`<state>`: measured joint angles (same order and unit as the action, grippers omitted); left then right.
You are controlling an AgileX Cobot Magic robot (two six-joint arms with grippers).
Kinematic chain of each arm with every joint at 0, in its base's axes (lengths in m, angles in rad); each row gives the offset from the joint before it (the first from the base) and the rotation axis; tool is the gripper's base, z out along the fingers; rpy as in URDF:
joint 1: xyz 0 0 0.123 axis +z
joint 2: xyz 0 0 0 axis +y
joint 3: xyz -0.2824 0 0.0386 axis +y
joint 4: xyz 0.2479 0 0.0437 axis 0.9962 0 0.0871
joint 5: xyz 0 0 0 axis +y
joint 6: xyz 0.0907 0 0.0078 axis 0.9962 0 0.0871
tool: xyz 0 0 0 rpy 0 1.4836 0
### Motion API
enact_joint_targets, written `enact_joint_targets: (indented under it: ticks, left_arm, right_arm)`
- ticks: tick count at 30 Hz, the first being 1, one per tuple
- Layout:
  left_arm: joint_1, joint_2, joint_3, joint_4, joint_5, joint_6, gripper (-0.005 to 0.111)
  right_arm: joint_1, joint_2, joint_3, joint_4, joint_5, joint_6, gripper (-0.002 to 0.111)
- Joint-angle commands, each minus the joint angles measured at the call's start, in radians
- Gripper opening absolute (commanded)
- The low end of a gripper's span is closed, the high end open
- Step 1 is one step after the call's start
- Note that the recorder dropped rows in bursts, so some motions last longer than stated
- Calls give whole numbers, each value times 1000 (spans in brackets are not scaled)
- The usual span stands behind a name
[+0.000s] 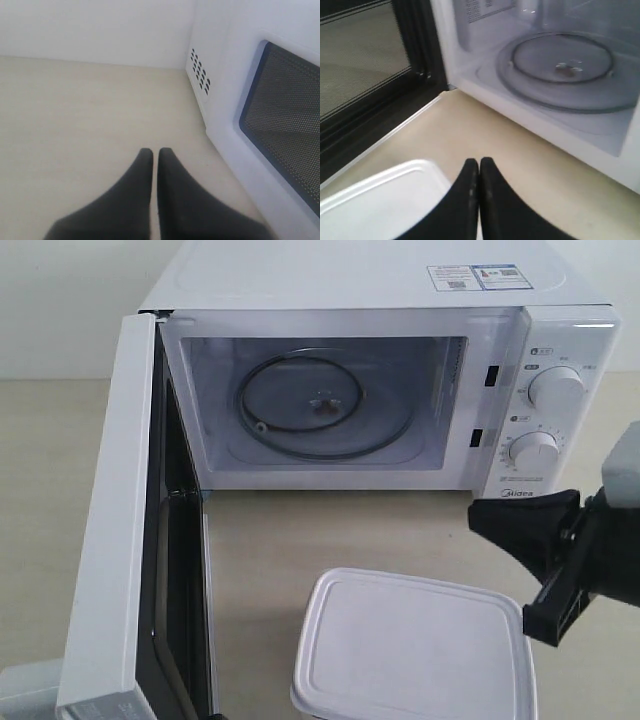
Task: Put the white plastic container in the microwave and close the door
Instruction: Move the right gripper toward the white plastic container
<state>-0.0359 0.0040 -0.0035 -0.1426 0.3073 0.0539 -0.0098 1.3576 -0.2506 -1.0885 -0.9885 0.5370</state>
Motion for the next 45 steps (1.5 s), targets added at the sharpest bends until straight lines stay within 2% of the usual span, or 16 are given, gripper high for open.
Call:
enact_joint_targets:
  ticks: [1,11,26,31,34,37,41,42,45]
  left_arm:
    - [2,-4,3,5,-1,0,4]
    - [2,-4,3,5,-1,0,4]
    - [2,-4,3,5,-1,0,4]
    - [2,-4,3,5,-1,0,4]
    - [2,-4,3,5,-1,0,4]
    - [2,-4,3,5,-1,0,4]
    - [2,-4,3,5,-1,0,4]
    - [2,-4,3,5,-1,0,4]
    - [2,-4,3,5,-1,0,4]
  right_arm:
    - [2,87,-4,-168,-135,12,0]
    - [2,176,-4,-447,-185,100,0]
    - [5,181,-4,-567,-150,148,0]
    - [82,181,-4,-582,-145,182,0]
    - [154,181,-4,-584,-83,221,0]
    - [222,181,-4,-584,58,291,0]
    - [230,181,-4,-536,257,338,0]
    - [230,181,-5,-504,342,350,0]
    - [229,181,-24,-352,435,306,0]
